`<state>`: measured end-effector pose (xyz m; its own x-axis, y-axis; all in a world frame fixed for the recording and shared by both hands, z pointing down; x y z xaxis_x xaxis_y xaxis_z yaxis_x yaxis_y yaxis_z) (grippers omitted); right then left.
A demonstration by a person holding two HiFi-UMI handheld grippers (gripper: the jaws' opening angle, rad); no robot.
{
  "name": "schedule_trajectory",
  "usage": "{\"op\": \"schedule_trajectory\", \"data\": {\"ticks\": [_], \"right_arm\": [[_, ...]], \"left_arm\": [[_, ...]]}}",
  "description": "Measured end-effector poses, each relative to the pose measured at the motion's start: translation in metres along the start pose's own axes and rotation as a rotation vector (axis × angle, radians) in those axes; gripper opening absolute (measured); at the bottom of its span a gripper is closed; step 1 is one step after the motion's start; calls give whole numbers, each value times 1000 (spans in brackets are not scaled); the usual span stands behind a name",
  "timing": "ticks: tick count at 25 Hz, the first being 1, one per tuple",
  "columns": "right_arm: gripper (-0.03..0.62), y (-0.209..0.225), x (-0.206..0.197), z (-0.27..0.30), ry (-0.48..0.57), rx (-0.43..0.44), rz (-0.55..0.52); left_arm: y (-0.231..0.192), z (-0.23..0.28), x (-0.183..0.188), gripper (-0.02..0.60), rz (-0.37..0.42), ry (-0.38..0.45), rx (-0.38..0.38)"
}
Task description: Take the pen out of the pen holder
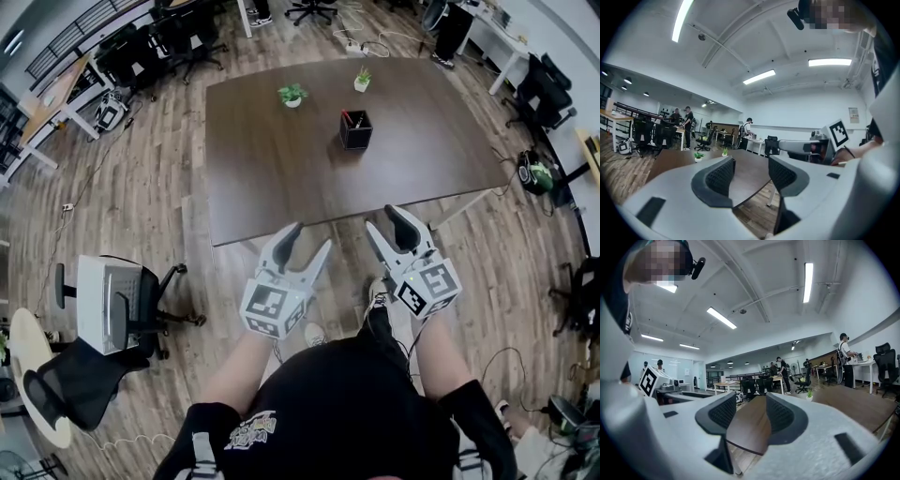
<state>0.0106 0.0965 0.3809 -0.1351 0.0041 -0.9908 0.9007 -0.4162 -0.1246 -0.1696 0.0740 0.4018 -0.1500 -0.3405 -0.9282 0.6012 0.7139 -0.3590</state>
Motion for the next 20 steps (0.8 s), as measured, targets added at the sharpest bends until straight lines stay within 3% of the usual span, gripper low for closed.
{"op": "schedule_trajectory", "data": {"ticks": [20], "right_arm": [[207,168,-25,77,14,220,-1]], "left_arm": [[7,158,10,213,-27,66,178]]}}
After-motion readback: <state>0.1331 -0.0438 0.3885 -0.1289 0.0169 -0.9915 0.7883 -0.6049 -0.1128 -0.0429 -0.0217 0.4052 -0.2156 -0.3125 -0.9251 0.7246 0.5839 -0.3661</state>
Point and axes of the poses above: the fingertips, and each gripper's own axes: z forward along the fingers, y to its right, x out of its top, the point moved 6 cm from there along -z, backward along the fingers, and after that the axes turned 13 degrees about -z, right-handed, at the moved point
